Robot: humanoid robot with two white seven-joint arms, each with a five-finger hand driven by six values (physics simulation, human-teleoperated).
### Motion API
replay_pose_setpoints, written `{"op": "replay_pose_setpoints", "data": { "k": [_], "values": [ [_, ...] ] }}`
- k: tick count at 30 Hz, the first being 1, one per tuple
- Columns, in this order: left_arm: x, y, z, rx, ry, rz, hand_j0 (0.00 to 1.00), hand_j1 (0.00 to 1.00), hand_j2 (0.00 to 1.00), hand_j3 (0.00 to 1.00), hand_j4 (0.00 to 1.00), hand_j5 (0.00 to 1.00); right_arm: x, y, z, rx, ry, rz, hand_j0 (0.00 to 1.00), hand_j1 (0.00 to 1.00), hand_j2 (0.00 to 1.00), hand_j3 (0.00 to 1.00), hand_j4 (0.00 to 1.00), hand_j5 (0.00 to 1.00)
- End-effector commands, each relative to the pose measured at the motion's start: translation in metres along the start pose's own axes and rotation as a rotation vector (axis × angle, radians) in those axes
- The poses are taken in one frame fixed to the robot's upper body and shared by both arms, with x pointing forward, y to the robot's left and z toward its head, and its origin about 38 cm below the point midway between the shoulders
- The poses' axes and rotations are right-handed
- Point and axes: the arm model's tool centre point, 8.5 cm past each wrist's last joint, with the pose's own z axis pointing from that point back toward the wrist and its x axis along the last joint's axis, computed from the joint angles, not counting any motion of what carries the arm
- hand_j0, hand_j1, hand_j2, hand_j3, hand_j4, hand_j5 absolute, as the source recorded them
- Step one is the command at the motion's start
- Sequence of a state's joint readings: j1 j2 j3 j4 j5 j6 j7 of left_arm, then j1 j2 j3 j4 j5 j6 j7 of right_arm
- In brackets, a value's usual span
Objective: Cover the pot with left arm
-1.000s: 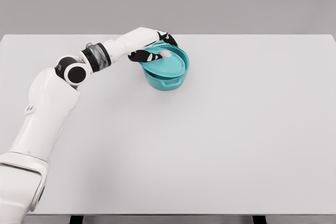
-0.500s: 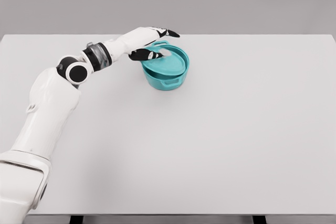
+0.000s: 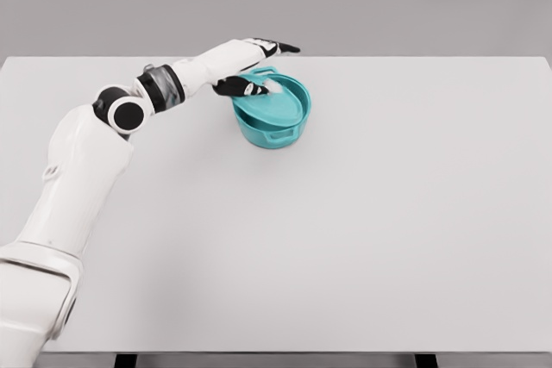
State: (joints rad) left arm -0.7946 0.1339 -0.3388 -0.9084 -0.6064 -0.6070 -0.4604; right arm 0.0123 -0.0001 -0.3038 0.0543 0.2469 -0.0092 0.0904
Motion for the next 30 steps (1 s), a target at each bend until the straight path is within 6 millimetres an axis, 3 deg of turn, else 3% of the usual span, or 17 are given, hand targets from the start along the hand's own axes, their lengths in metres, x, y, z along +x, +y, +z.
{"op": "replay_pose_setpoints", "data": {
  "k": [1, 30],
  "values": [
    [-0.0007, 0.0003, 0.0024, -0.012, -0.002, -0.01, 1.0, 1.0, 1.0, 1.0, 1.0, 1.0, -0.0003, 0.0001, 0.0, 0.0, 0.001, 0.0, 1.0, 1.0, 1.0, 1.0, 1.0, 1.0],
    [-0.0003, 0.0061, 0.0003, -0.011, -0.001, -0.021, 1.0, 1.0, 1.0, 1.0, 1.0, 1.0, 0.0002, 0.0, 0.0, 0.0, -0.001, 0.0, 1.0, 1.0, 1.0, 1.0, 1.0, 1.0]
  ]
}}
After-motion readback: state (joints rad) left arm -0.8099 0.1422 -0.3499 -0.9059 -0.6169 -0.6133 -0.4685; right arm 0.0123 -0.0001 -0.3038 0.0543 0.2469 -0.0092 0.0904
